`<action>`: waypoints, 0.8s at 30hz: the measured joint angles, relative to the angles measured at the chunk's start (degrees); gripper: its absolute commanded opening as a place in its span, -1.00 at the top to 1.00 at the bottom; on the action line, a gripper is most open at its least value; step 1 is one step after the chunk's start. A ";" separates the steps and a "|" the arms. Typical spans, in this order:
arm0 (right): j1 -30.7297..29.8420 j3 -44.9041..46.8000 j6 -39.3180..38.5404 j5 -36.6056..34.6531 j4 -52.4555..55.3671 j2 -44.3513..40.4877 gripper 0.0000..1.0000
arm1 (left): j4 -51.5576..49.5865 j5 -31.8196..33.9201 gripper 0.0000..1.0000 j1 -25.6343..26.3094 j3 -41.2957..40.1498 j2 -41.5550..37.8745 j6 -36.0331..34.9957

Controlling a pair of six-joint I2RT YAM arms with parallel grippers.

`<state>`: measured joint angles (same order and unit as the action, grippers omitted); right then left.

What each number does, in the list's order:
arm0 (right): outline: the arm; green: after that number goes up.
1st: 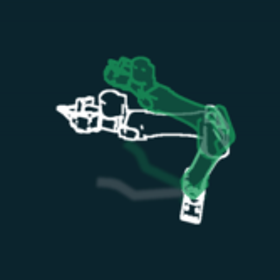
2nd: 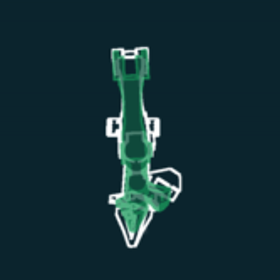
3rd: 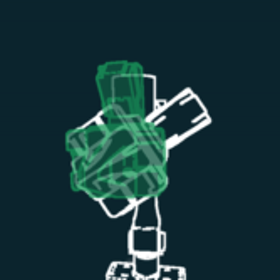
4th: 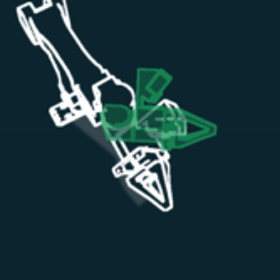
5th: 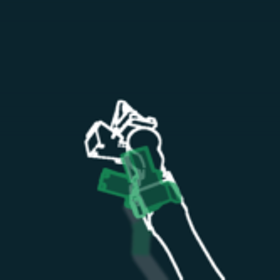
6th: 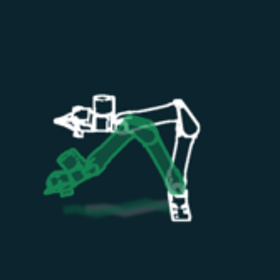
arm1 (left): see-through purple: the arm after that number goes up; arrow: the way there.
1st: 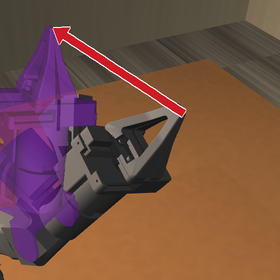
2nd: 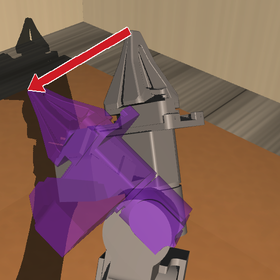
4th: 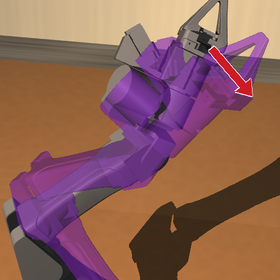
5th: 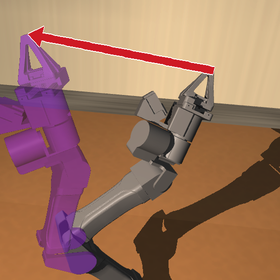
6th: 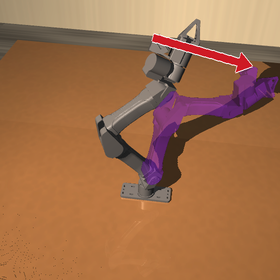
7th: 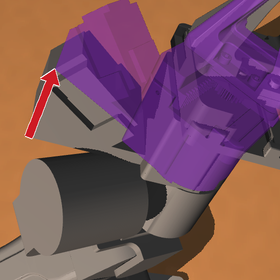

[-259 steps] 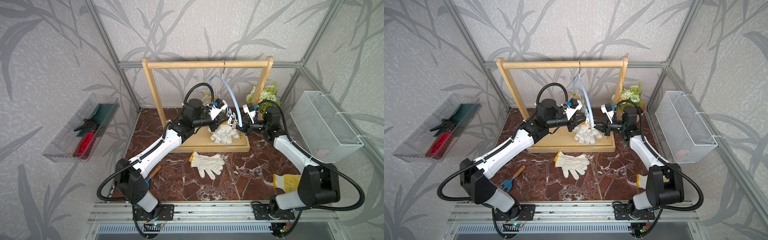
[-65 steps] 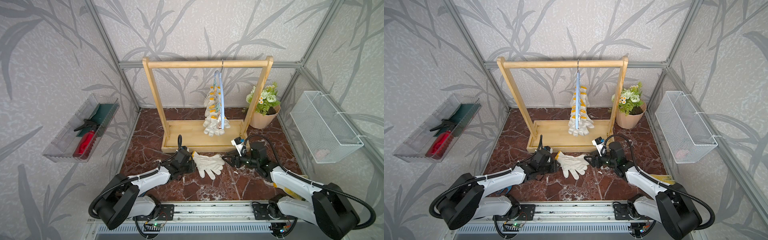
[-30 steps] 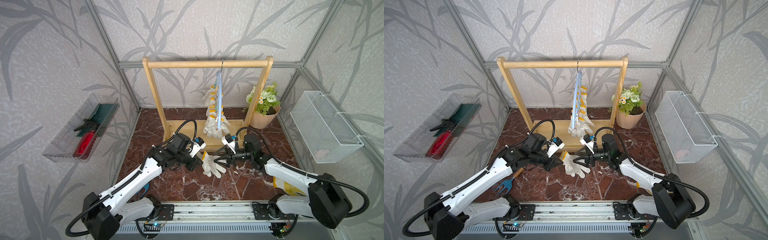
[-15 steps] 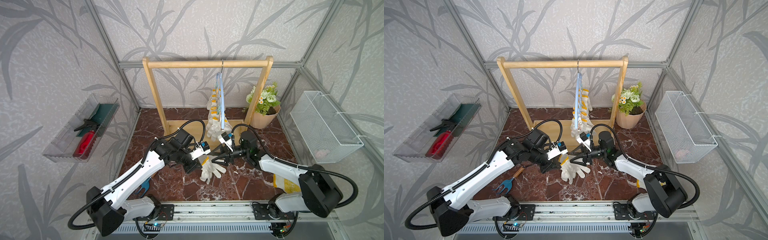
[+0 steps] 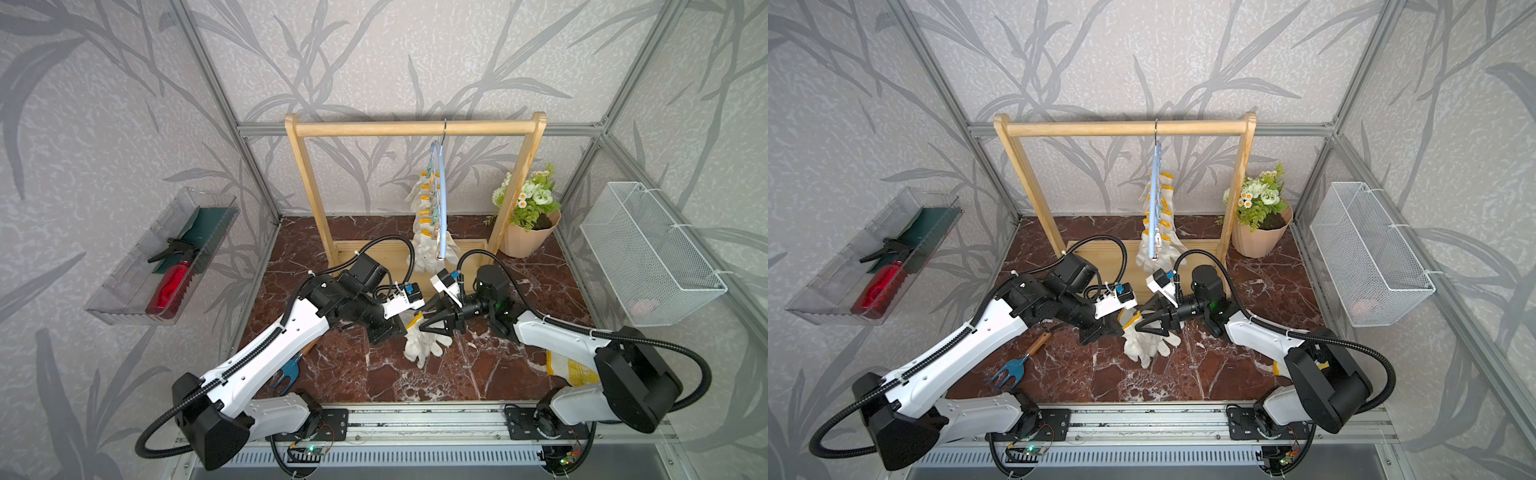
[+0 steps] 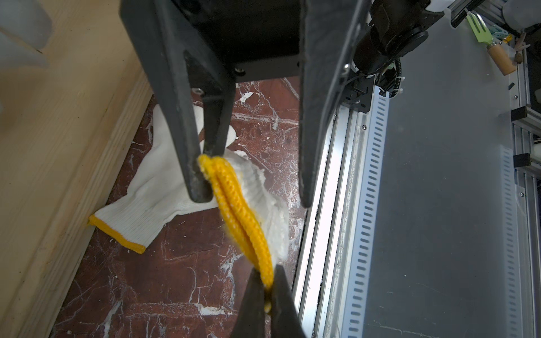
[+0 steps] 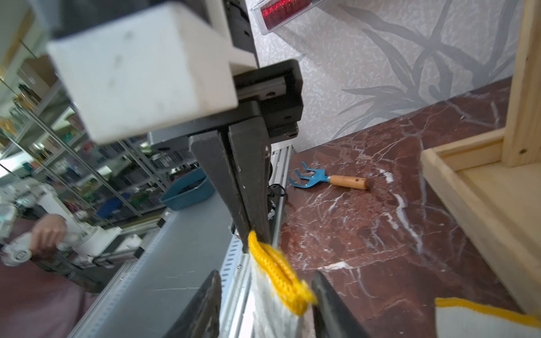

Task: Clip the gloves onto a hanger to dry
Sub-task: Pick up the glove from the center of the board.

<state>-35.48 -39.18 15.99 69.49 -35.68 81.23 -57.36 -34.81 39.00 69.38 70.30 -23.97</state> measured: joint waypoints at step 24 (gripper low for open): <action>15.47 7.43 -2.43 -11.06 8.39 -15.21 1.00 | 36.33 10.73 0.14 -0.13 -10.69 -5.90 12.79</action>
<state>-20.01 -31.75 13.56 58.43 -27.29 66.02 -21.04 -24.08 38.87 58.70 64.40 -11.18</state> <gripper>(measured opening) 0.064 0.436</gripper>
